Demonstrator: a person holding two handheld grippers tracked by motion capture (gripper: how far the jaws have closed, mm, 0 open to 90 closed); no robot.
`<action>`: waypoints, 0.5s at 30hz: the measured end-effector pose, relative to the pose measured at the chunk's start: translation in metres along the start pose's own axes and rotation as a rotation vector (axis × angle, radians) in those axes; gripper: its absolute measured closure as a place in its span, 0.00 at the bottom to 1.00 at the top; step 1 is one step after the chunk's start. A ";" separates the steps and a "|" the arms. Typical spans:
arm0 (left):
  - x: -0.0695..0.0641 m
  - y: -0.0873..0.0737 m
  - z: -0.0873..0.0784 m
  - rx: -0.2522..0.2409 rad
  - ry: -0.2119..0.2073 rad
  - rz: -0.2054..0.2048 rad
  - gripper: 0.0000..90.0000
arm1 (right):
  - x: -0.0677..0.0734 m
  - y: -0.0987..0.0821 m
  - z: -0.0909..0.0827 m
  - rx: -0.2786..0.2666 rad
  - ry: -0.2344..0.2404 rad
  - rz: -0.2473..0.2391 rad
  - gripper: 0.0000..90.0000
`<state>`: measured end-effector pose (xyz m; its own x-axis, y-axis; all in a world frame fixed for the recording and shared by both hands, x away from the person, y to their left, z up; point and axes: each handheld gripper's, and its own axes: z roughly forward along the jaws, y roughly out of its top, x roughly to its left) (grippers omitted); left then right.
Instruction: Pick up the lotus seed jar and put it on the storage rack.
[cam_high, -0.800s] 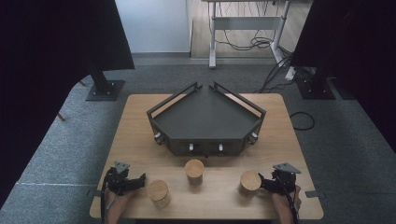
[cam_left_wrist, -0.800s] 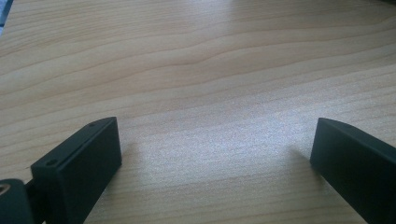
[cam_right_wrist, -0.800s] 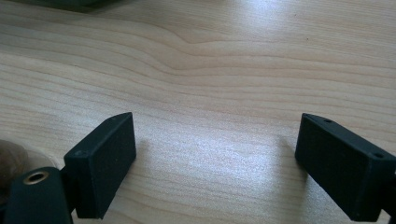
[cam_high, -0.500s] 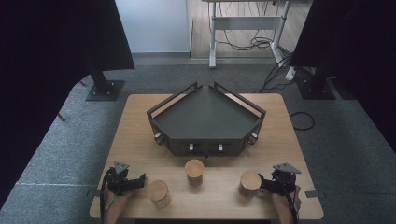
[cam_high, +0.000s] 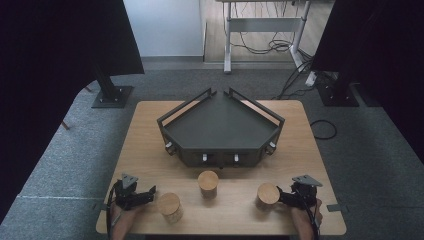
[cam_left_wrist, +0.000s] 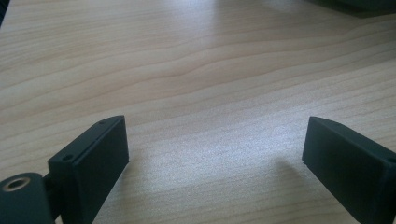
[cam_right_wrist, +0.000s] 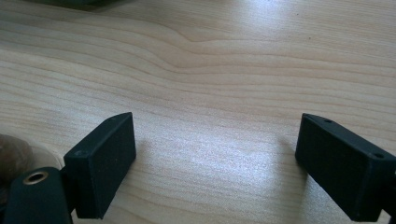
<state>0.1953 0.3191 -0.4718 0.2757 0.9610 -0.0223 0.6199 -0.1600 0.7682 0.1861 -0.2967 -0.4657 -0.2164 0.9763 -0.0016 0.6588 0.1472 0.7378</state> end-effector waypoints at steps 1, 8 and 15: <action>0.001 -0.001 0.000 -0.005 -0.002 -0.002 0.08 | 0.000 0.000 0.000 0.000 0.000 0.000 0.13; 0.005 -0.007 -0.004 -0.040 -0.022 -0.011 0.08 | 0.000 -0.001 0.000 -0.001 0.003 -0.003 0.13; 0.003 -0.012 -0.009 -0.099 -0.031 -0.002 0.08 | -0.001 -0.001 0.000 -0.001 0.004 -0.003 0.13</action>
<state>0.1819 0.3263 -0.4755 0.2986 0.9535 -0.0423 0.5451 -0.1340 0.8276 0.1855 -0.2974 -0.4659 -0.2208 0.9753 -0.0012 0.6575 0.1497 0.7384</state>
